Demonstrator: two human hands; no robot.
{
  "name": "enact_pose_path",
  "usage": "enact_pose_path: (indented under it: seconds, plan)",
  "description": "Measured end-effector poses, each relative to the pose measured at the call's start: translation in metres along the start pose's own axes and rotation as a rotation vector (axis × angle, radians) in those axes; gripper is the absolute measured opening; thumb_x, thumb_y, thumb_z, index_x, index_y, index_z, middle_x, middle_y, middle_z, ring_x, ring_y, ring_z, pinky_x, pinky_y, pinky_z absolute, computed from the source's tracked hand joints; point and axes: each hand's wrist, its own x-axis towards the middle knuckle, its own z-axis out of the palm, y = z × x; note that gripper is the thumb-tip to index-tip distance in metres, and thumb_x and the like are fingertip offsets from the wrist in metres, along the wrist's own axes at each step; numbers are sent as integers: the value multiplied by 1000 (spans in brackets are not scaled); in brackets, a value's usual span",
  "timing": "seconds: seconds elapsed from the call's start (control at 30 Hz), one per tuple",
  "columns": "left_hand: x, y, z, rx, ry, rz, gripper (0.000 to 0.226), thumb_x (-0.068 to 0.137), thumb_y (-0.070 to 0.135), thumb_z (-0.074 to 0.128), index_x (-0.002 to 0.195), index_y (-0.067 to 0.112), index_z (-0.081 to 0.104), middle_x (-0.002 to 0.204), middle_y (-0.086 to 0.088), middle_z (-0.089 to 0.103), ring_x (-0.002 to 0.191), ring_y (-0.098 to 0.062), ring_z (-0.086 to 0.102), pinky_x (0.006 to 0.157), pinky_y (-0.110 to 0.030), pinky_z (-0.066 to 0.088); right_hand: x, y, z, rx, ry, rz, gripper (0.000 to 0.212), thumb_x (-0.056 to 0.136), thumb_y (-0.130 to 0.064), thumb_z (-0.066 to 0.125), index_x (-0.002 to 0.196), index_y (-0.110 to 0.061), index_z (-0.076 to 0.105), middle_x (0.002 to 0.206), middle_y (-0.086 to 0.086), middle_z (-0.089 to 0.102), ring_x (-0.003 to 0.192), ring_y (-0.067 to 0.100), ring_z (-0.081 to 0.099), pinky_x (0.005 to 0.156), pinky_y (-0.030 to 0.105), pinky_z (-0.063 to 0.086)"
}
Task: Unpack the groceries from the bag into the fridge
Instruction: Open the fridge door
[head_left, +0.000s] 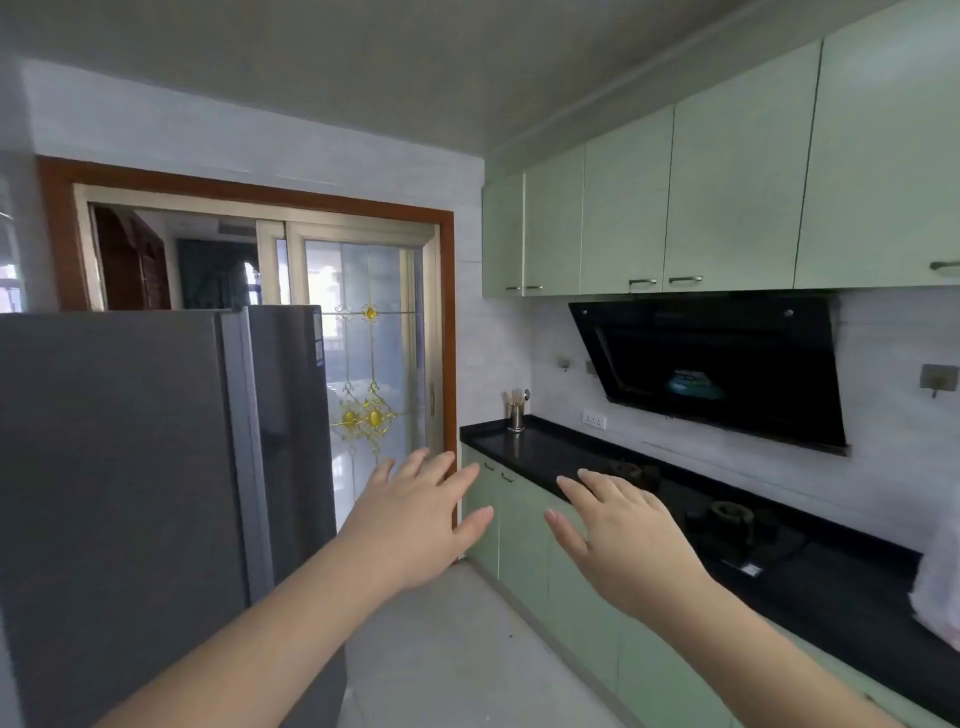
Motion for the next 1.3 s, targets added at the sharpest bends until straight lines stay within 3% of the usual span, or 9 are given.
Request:
enact_pose_path:
  seconds: [0.2, 0.37, 0.43, 0.53, 0.7, 0.9, 1.1, 1.2, 1.3]
  plan:
    - [53, 28, 30, 23, 55, -19, 103, 65, 76, -22, 155, 37, 8, 165, 5, 6, 151, -20, 0, 121, -48, 5, 28, 53, 32, 8, -13, -1, 59, 98, -58, 14, 151, -33, 15, 160, -5, 16, 146, 18, 13, 118, 37, 13]
    - [95, 48, 52, 23, 72, -45, 101, 66, 75, -29, 154, 40, 6, 165, 7, 2, 151, -18, -5, 121, -46, -2, 62, 95, 49, -9, 32, -9, 90, 73, -63, -18, 151, -33, 16, 160, -4, 16, 147, 16, 12, 118, 35, 10]
    - [109, 49, 60, 27, 64, -60, 87, 77, 74, -15, 154, 41, 4, 165, 8, -1, 151, -17, -8, 120, -44, -6, 77, 105, 55, 3, 47, -17, 90, 74, -62, -17, 151, -32, 17, 160, -4, 17, 147, 17, 13, 118, 35, 10]
    - [129, 41, 67, 23, 66, -83, 88, 74, 72, -15, 154, 41, 5, 165, 8, 0, 151, -17, -7, 120, -43, -5, 101, 110, 64, 39, 55, -32, 75, 87, -63, -5, 151, -32, 19, 160, -4, 18, 147, 17, 13, 118, 35, 10]
    - [160, 13, 84, -31, 33, -142, 75, 87, 72, -3, 154, 40, 7, 165, 5, 6, 151, -18, 0, 120, -39, 5, 145, 100, 84, 85, 20, -63, 60, 98, -57, 15, 152, -31, 20, 160, -4, 17, 147, 16, 11, 118, 36, 8]
    - [199, -53, 115, 32, 70, -177, 92, 72, 71, -15, 153, 39, 14, 164, 6, 15, 151, -18, 8, 121, -41, 10, 214, 63, 121, 85, 23, -105, 58, 98, -56, 18, 151, -31, 20, 160, -4, 17, 147, 16, 12, 118, 34, 7]
    - [234, -123, 122, 60, 59, -161, 109, 59, 79, -32, 154, 40, 7, 164, 8, 9, 151, -17, 4, 121, -41, 6, 276, 26, 147, 78, 49, -130, 58, 98, -57, 16, 151, -32, 21, 160, -4, 19, 147, 16, 12, 118, 35, 8]
    - [250, -152, 126, 46, -13, -126, 103, 65, 85, -18, 154, 40, 4, 165, 9, 7, 151, -16, 4, 120, -39, 9, 297, 18, 162, 50, 70, -120, 70, 91, -61, 3, 148, -31, 30, 158, -2, 26, 146, 18, 18, 118, 39, 9]
    - [262, -164, 142, 19, -73, -81, 91, 74, 79, -7, 155, 39, 5, 165, 10, 4, 151, -14, 1, 120, -37, 7, 315, 13, 181, 23, 63, -117, 84, 81, -63, -8, 146, -32, 34, 157, -2, 27, 146, 19, 19, 118, 40, 9]
